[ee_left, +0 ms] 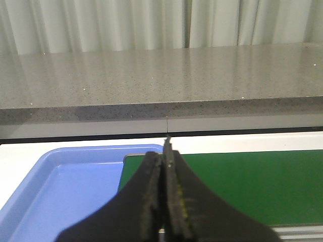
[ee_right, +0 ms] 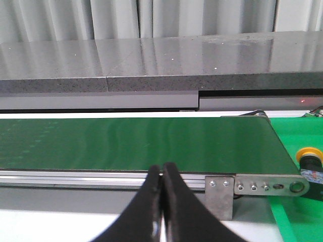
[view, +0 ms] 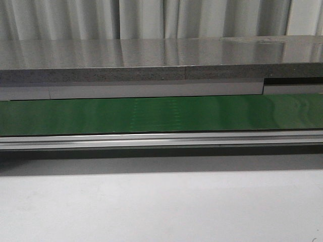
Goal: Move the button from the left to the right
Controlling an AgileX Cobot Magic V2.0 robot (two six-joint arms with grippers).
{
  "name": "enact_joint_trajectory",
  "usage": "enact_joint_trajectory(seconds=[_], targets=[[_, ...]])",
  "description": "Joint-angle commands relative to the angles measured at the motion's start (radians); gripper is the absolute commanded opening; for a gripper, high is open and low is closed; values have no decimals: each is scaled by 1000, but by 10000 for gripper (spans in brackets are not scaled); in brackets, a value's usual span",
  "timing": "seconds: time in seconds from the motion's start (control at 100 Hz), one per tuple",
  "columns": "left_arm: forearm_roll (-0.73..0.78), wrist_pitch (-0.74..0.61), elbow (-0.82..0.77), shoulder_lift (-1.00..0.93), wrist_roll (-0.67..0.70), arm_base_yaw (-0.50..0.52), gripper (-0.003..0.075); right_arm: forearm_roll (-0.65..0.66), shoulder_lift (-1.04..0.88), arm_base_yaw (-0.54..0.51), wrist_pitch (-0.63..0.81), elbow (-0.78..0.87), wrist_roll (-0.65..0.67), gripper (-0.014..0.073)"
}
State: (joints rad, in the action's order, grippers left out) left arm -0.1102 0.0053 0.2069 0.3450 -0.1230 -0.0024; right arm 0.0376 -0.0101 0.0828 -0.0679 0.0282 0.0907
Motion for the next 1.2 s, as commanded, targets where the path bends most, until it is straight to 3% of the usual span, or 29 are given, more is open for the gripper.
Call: enact_joint_trajectory(seconds=[0.0,0.38,0.56,0.93,1.19], targets=[[-7,-74,27,6,1,-7,-21,-1,-18,-2,74,-18,-1,-67],[18,-70,26,-6,1,-7,-20,-1,-18,-2,74,-18,-1,-67],[134,37,14,-101,123,-7,-21,-1,-18,-2,74,-18,-1,-67],[155,39,-168,-373,218,-7,-21,-1,-18,-2,75,-18,-1,-67],[155,-5,-246,-378,270,-7,-21,-1,-18,-2,75,-18,-1,-67]])
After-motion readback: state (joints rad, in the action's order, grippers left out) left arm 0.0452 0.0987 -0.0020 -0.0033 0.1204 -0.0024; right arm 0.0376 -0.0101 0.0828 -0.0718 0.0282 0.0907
